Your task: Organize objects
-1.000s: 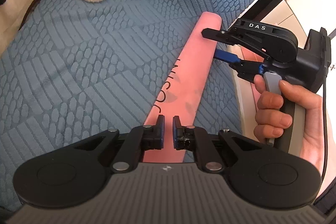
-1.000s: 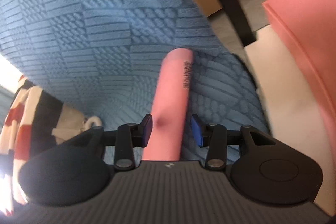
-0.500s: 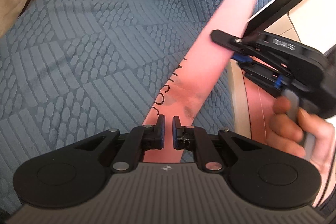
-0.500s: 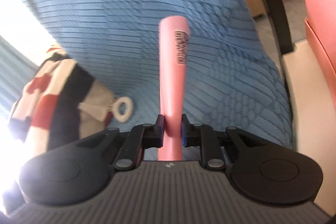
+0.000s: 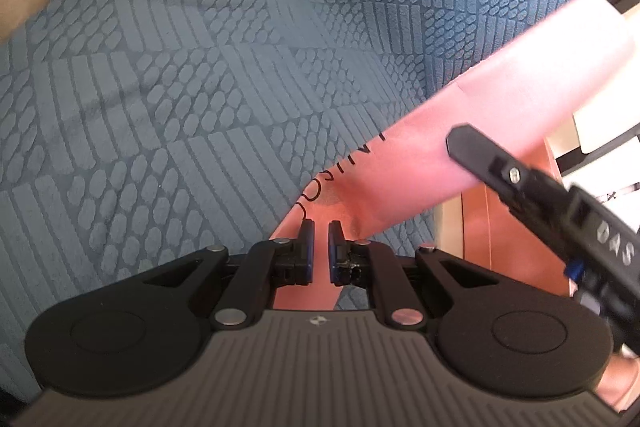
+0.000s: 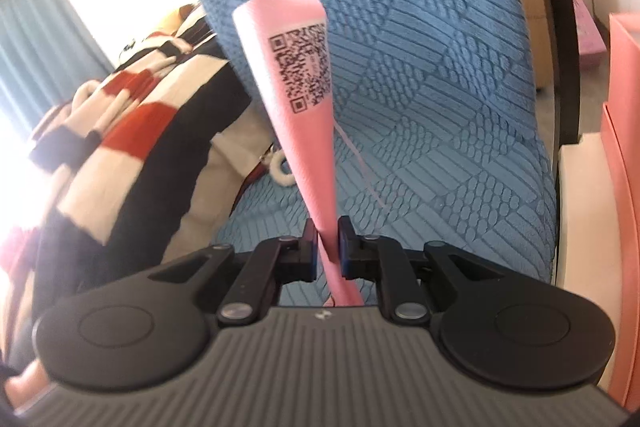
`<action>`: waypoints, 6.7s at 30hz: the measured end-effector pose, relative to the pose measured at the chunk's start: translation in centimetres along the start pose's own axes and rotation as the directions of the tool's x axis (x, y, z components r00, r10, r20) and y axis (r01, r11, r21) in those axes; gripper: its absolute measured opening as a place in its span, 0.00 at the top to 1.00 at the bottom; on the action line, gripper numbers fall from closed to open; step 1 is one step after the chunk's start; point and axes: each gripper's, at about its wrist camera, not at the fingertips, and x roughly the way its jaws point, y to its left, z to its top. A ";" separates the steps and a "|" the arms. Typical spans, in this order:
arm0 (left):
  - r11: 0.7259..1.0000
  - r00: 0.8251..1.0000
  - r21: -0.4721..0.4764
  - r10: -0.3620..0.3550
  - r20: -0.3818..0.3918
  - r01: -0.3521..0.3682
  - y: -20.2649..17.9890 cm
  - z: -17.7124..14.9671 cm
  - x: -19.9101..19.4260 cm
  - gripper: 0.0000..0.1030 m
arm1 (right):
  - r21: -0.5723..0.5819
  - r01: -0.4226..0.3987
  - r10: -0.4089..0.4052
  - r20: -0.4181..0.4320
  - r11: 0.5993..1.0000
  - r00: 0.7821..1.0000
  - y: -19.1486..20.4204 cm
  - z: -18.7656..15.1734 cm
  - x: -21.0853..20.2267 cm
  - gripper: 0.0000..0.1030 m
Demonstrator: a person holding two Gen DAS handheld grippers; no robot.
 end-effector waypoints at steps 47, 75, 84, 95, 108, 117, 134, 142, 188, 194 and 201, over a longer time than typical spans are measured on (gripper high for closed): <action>0.995 0.985 0.072 -0.053 -0.164 0.066 0.0 1.4 -0.3 0.89 | -0.525 -0.126 -0.052 -0.311 0.842 0.949 5.9 -7.8 1.3 0.80; 0.981 0.989 0.196 0.022 -0.148 0.008 -1.0 1.1 -1.2 0.89 | -0.337 -0.015 -0.086 -0.282 0.941 0.955 4.4 -5.9 2.7 0.79; 0.982 0.999 0.186 0.033 -0.042 -0.025 -0.3 0.9 -4.2 0.89 | -0.305 -0.012 -0.083 -0.295 0.952 0.952 4.1 -6.0 3.1 0.81; 0.976 0.996 0.203 0.090 -0.017 -0.084 -0.8 -3.2 -5.4 0.89 | -0.165 -0.015 -0.040 -0.321 0.986 0.946 2.8 -5.3 3.4 0.82; 0.950 0.990 0.281 0.142 -0.004 -0.135 0.1 -5.2 -4.3 0.89 | -0.011 -0.015 0.011 -0.280 1.000 0.960 1.8 -4.4 3.0 0.80; 0.947 0.988 0.287 0.152 -0.003 -0.145 0.1 -5.1 -4.1 0.89 | 0.114 0.034 -0.008 -0.219 0.993 0.976 -0.2 -3.4 2.9 0.63; 0.944 0.984 0.278 0.173 0.033 -0.176 0.8 -4.9 -4.4 0.89 | 0.366 -0.012 0.105 -0.236 0.931 0.966 -2.7 -4.0 4.1 0.79; 0.933 0.992 0.342 0.092 0.086 -0.116 -1.2 -5.1 -5.6 0.86 | 0.318 0.021 0.052 -0.219 0.948 0.974 -0.9 -2.8 2.3 0.83; 0.624 0.879 0.620 0.319 0.354 -0.476 -6.2 -9.2 -1.2 0.85 | 0.503 0.017 0.101 -0.206 0.864 0.973 -0.8 -1.4 2.1 0.80; 0.745 0.899 0.512 0.287 0.331 -0.427 -4.6 -6.6 -3.5 0.85 | 0.455 0.007 0.076 -0.163 0.891 0.984 1.0 0.2 2.4 0.64; 0.834 0.915 0.412 0.243 0.323 -0.367 -2.4 -4.3 -5.6 0.85 | 0.419 -0.011 0.087 -0.163 0.908 0.983 1.9 3.4 5.6 0.50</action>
